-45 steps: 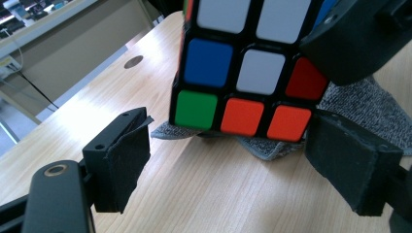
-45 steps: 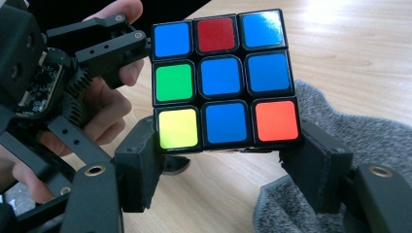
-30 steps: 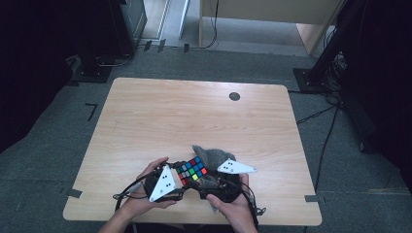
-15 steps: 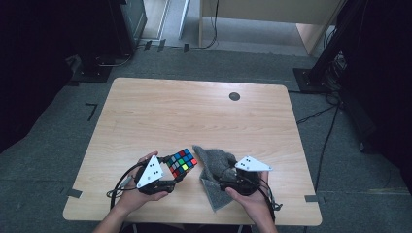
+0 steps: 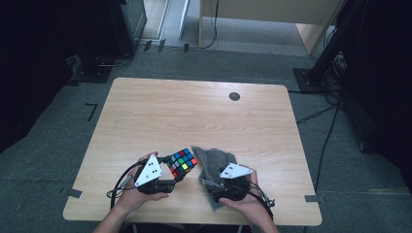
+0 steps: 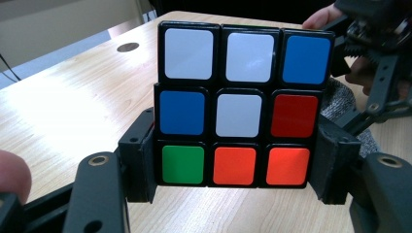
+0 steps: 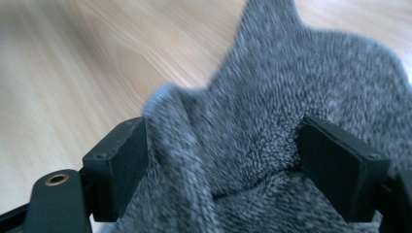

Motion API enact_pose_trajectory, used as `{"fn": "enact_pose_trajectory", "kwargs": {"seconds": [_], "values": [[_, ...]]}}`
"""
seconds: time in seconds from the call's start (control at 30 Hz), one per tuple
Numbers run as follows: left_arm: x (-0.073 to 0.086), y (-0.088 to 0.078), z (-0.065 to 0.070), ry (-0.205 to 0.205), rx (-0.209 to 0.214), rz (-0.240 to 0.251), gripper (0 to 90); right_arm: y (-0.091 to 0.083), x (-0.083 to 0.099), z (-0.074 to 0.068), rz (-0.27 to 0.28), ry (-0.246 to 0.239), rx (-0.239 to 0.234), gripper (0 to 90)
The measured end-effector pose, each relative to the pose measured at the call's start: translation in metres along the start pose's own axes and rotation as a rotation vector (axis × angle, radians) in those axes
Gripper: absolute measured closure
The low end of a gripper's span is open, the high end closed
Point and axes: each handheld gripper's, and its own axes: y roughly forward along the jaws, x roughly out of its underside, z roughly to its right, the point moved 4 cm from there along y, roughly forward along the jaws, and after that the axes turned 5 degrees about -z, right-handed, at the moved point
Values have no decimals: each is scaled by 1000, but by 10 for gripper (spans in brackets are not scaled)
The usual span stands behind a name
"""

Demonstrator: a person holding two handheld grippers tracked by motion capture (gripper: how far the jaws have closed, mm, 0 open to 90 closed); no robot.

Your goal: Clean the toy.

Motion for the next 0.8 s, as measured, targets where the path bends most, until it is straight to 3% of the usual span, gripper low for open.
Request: {"fn": "enact_pose_trajectory", "kwargs": {"seconds": [0.1, 0.2, 0.23, 0.3, 0.4, 0.43, 0.5, 0.57, 0.6, 0.7, 0.8], "values": [[0, 0, 1, 3, 8, -1, 338, 5, 5, 3, -39, -13, 41, 196], [0, -1, 2, 5, 26, 6, 338, 7, 7, 6, -53, -12, 64, 270], [0, -1, 2, 6, 31, 8, 338, 8, 8, 8, -64, 10, 82, 347], [0, -1, 2, 9, 34, 8, 338, 7, 8, 9, -59, 22, 89, 394], [0, -1, 2, 12, 32, 6, 339, 6, 9, 12, -35, 68, 117, 596], [0, -1, 2, 13, 32, 6, 339, 6, 9, 12, -35, 68, 117, 596], [0, -1, 2, 14, 27, 4, 339, 3, 8, 13, -33, 76, 145, 715], [1, -1, 2, 19, 23, -2, 338, 2, 7, 12, -28, 76, 155, 735], [2, 0, 2, 19, 21, -4, 339, -4, 3, 9, 1, 85, 171, 756], [4, 1, 2, 26, 13, -14, 339, -12, -4, 6, 58, 107, 158, 761], [4, 3, 3, 33, 13, -18, 339, -37, -20, -1, 213, 180, 114, 765]]}}
